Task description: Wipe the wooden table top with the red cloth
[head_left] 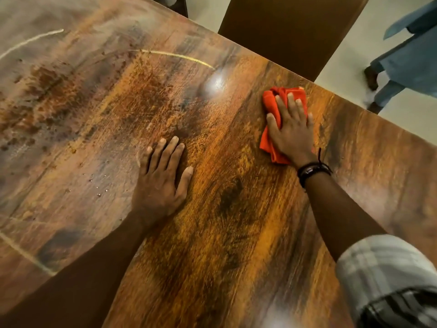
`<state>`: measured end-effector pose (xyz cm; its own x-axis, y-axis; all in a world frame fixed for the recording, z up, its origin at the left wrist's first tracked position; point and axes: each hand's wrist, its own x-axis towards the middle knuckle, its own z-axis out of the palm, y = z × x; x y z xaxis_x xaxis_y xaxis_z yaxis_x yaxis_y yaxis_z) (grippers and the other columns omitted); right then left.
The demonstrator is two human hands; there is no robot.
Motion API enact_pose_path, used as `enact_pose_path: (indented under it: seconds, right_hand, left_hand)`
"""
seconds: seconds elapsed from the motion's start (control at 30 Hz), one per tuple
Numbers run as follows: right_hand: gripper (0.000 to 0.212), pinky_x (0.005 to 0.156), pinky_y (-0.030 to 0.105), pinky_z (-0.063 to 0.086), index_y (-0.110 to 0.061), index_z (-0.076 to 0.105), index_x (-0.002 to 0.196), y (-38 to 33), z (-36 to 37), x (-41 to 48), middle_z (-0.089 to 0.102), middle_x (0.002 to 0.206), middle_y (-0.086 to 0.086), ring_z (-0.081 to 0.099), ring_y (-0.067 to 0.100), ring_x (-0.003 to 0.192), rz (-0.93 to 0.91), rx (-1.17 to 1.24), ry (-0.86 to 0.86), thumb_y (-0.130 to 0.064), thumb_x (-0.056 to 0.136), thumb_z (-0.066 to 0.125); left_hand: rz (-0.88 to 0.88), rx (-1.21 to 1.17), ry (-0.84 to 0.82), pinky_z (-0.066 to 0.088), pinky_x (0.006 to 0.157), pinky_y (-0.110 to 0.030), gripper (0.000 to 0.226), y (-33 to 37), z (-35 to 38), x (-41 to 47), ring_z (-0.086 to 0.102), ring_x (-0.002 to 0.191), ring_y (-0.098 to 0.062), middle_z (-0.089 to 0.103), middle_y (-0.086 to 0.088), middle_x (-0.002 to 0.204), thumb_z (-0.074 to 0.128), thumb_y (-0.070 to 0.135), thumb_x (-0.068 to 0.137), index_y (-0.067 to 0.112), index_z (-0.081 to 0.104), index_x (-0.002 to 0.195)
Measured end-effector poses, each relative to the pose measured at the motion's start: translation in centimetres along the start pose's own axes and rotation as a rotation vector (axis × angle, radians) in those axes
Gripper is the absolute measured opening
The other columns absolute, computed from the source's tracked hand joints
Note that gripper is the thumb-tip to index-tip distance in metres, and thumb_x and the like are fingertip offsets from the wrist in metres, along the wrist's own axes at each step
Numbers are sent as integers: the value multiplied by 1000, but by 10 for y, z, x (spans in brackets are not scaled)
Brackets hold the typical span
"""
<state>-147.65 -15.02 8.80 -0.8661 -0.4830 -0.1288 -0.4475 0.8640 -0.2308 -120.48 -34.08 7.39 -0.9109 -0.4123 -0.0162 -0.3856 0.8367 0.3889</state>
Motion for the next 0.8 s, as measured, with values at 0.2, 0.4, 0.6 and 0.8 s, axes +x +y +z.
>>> enact_pose_path:
  seconds: [0.2, 0.4, 0.6, 0.8]
  right_hand:
    - [61, 122, 56, -4, -31, 12, 159, -66, 3, 68, 0, 168, 1, -3, 23, 155, -11, -15, -13, -54, 104, 21]
    - [59, 122, 55, -6, -32, 12, 159, -134, 18, 86, -1, 168, 1, -4, 22, 155, -146, -26, -71, -52, 104, 21]
    - [60, 122, 55, 4, -35, 18, 158, -136, 37, -42, 9, 168, -2, 5, 19, 155, -376, 14, -77, -54, 101, 19]
    - [57, 124, 51, 8, -37, 17, 158, -91, 50, -216, 9, 167, -6, 3, 13, 155, -406, -53, -105, -53, 104, 27]
  left_hand:
    - [3, 1, 20, 6, 124, -49, 62, -1, 2, -1, 2, 154, -15, 18, 1, 165, 24, 51, 103, 17, 28, 155]
    - [20, -36, 30, 3, 125, -47, 64, -1, 1, 1, 2, 154, -17, 16, -2, 166, 22, 52, 103, 16, 25, 156]
    - [-2, -101, 95, 3, 126, -43, 65, -1, 0, -3, 4, 154, -16, 16, -5, 165, 28, 49, 102, 13, 18, 156]
    - [2, -184, 121, 3, 126, -42, 67, -2, 0, -8, -3, 153, -10, 12, -4, 166, 22, 52, 102, 16, 11, 157]
